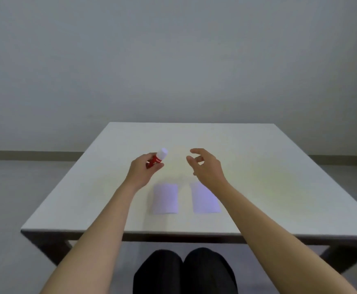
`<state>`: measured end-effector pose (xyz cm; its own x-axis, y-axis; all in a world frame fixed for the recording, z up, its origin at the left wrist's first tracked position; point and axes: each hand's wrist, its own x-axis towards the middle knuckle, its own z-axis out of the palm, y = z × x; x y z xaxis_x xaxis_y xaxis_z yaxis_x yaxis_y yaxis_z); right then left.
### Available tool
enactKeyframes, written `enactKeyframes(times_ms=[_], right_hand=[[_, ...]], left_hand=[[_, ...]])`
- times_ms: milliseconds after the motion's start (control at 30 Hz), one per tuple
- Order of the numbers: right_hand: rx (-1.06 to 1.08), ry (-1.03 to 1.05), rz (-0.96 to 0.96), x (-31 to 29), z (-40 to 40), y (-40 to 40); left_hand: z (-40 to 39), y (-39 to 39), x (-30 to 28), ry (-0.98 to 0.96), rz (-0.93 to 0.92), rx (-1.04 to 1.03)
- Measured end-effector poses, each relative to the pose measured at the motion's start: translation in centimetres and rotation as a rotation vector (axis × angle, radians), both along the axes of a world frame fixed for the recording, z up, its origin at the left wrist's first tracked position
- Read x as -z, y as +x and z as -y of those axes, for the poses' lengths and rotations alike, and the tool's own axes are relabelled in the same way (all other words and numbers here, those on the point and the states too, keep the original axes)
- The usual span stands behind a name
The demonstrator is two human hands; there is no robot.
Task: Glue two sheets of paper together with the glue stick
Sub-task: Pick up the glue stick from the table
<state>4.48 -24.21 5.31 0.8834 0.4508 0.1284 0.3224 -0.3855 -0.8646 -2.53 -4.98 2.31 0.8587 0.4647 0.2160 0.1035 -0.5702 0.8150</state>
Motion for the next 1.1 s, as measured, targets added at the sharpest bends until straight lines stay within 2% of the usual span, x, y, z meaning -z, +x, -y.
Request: enactKeyframes(times_ms=[100, 233, 367, 500, 600, 700, 867, 1100], right_hand=[[-0.023, 0.011, -0.322, -1.2, -1.4, -0.4], [-0.041, -0.044, -0.506, -1.2, -2.4, -0.4], [-0.098, 0.008, -0.484, 0.3, -2.9, 0.0], [-0.276, 0.206, -0.551, 1.3, -2.2, 0.7], [-0.265, 0.226, -0.603, 1.1, -2.3, 0.7], [-0.146, 0.241, -0.669, 0.7, -3.1, 1.0], [-0.291, 0.341, -0.643, 1.0, -2.6, 1.5], [-0.186, 0.157, -0.8, 1.0, -2.6, 2.3]], left_hand=[[1.2, -0.1, -0.5, 0.164, -0.055, 0.076], [2.0, -0.1, -1.3, 0.349, -0.079, 0.141], [2.1, -0.4, -1.3, 0.36, 0.006, 0.163], [1.6, -0.4, -1.3, 0.366, 0.024, 0.183], [1.6, -0.3, -1.3, 0.344, 0.084, 0.178], [1.9, 0.0, -1.3, 0.363, 0.103, 0.195], [1.5, 0.2, -1.4, 0.401, 0.116, 0.148], [1.1, 0.3, -0.9, 0.366, 0.051, 0.164]])
